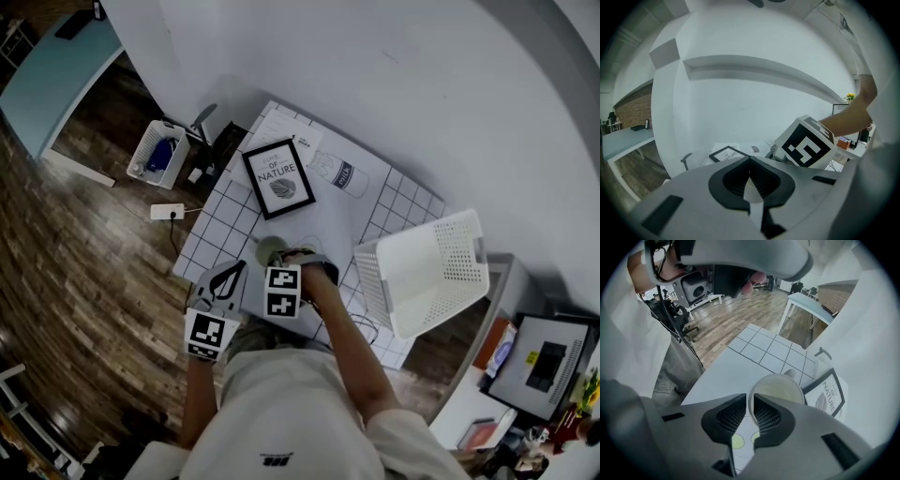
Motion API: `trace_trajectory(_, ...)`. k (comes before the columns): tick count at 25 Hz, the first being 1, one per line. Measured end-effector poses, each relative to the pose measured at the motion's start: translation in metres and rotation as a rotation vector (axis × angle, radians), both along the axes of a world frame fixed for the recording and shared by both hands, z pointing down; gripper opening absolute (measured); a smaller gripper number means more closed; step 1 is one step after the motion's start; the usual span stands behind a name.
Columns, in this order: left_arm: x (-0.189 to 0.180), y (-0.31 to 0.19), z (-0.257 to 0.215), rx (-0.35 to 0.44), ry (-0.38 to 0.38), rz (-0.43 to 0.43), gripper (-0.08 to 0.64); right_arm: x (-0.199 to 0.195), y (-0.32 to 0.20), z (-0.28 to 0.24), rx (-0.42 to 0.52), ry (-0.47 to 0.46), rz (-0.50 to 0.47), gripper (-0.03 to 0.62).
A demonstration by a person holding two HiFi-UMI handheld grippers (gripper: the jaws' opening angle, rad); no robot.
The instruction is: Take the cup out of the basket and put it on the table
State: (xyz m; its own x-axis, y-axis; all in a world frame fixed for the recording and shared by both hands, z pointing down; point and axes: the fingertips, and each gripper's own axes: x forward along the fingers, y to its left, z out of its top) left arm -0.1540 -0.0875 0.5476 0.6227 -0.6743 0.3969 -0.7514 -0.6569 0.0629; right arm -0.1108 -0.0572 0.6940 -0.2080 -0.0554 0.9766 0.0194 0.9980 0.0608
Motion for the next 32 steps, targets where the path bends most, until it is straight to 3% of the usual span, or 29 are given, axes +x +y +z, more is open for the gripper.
trace_trajectory(3,0.0,0.001,-0.001,0.003,-0.002,-0.005,0.005,0.002,0.002,0.001,-0.006,0.003,-0.005,0.035)
trace_trajectory(8,0.001,0.004,-0.002,0.007,-0.013,-0.009,0.005,0.005,0.005,-0.003,-0.015,-0.006,-0.005,0.095)
trace_trajectory(19,0.001,0.008,-0.013,0.032,-0.045,-0.009,0.005,0.011,0.003,-0.043,0.065,-0.099,0.022,0.097)
trace_trajectory(24,0.004,0.009,-0.03,0.065,-0.053,0.002,0.005,0.007,-0.001,-0.085,0.136,-0.261,0.087,0.095)
trace_trajectory(28,0.008,0.012,-0.052,0.101,-0.027,0.004,0.005,0.001,-0.009,-0.139,0.201,-0.486,0.215,0.033)
trace_trajectory(32,0.015,0.014,-0.081,0.141,0.071,-0.007,0.005,0.0,-0.01,-0.194,0.216,-0.733,0.312,0.014)
